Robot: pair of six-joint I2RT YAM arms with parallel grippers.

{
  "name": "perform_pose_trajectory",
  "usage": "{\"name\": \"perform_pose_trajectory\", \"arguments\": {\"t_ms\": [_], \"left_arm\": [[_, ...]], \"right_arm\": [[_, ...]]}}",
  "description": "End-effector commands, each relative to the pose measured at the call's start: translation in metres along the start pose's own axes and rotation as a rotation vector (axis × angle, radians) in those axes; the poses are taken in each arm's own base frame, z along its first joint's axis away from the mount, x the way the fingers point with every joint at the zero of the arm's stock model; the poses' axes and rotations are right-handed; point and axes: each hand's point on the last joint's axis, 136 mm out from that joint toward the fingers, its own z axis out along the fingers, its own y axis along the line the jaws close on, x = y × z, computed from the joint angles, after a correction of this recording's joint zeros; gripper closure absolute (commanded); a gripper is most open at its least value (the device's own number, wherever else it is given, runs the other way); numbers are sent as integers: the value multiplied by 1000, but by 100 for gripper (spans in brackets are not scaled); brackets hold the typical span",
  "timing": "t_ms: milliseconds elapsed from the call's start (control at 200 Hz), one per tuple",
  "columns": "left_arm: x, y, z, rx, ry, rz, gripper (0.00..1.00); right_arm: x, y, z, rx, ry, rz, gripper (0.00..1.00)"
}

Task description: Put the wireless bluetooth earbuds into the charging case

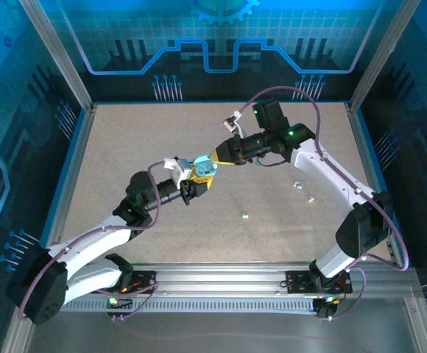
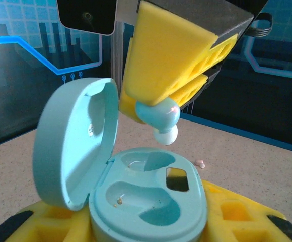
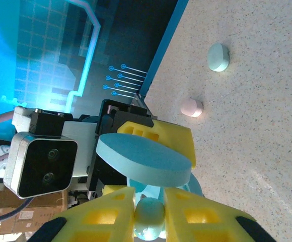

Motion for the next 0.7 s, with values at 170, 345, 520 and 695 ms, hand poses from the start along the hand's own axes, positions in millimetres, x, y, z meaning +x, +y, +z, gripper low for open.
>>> {"name": "perform_pose_trajectory", "arguments": {"t_ms": [170,345,520,695], "left_arm": [[-28,-7,3,51,-74,12,66],[-29,-5,4,47,-82,-4,66],[-30,-6,5,50,-89,-13,66],[-34,-9,3,66,-105,-6,66]], "right_arm": [[0,10,1,22,-7,-54,79],[-2,14,5,23,-23,-69,79],[-5,12,4,61,-57,-91,79],[-2,3,5,120,-58,-121,79]]}}
